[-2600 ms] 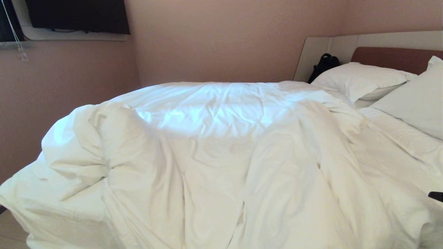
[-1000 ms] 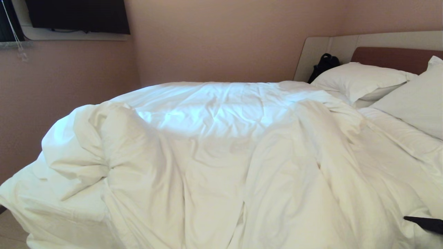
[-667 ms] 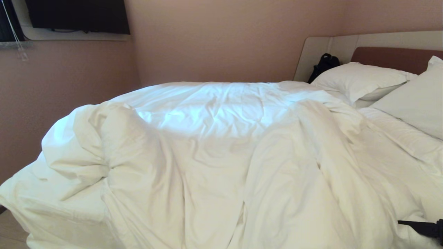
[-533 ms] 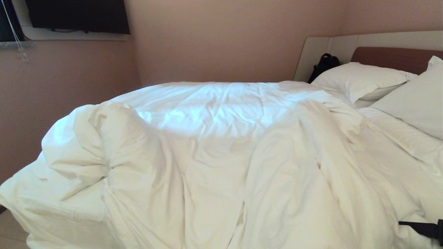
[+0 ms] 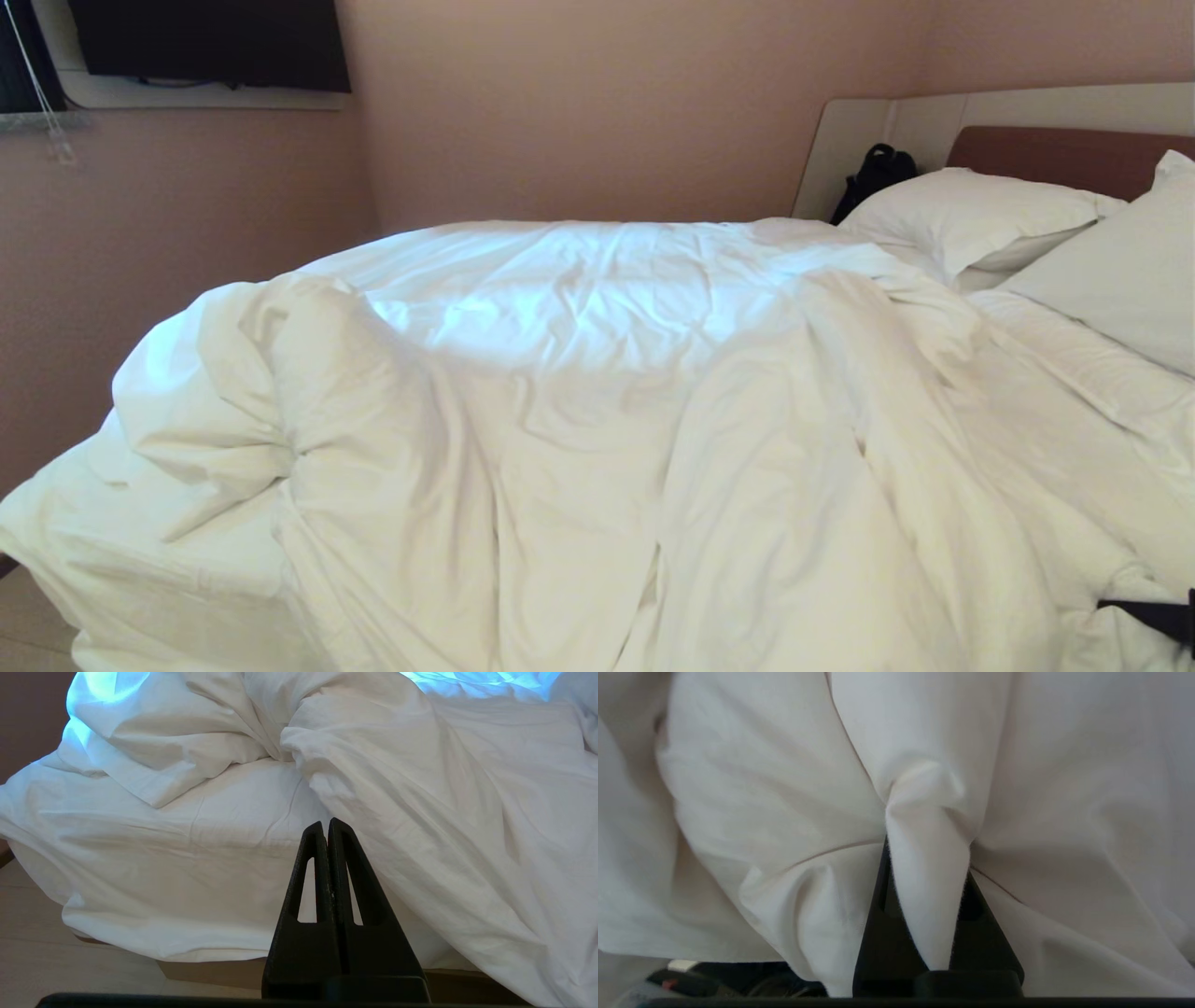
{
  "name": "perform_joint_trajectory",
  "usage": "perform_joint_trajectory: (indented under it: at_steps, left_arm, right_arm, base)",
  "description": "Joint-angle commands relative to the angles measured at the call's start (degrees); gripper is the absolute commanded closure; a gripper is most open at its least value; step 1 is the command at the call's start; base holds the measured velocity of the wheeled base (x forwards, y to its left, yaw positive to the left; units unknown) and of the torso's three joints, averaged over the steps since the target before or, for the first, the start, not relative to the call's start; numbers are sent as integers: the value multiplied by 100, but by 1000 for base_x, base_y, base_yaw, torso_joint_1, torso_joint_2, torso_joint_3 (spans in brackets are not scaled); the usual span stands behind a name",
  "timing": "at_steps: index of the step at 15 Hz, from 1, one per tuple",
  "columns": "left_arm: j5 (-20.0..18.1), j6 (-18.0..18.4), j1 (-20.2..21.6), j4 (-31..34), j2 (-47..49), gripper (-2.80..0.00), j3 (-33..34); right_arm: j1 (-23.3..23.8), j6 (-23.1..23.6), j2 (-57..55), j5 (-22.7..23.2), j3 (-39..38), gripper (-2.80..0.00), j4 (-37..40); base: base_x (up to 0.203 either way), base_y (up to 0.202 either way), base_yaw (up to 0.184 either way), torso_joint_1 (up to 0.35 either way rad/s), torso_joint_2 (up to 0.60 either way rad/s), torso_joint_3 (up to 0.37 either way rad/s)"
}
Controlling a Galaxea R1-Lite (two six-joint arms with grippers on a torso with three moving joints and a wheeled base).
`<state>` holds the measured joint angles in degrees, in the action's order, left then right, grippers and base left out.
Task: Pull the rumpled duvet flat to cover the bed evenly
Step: Flatten the corners of the folded blanket
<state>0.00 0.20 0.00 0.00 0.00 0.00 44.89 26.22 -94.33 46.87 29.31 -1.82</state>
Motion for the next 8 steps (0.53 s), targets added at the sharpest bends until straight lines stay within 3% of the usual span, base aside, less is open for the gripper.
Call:
perform_joint_trajectory:
  at_steps: [1, 4, 8]
  left_arm:
    - [0, -2, 0, 0, 0, 0, 0]
    - [0, -2, 0, 0, 0, 0, 0]
    - [0, -2, 0, 0, 0, 0, 0]
  right_arm:
    - [393, -368, 462, 106, 106, 0, -22]
    - [1070, -1410, 789, 561, 638, 0, -21]
    - [1651, -2666, 1097, 535, 1674, 0, 86]
  base:
    - [0, 0, 0, 0, 0, 0]
    - [0, 0, 0, 0, 0, 0]
    - [0, 0, 0, 0, 0, 0]
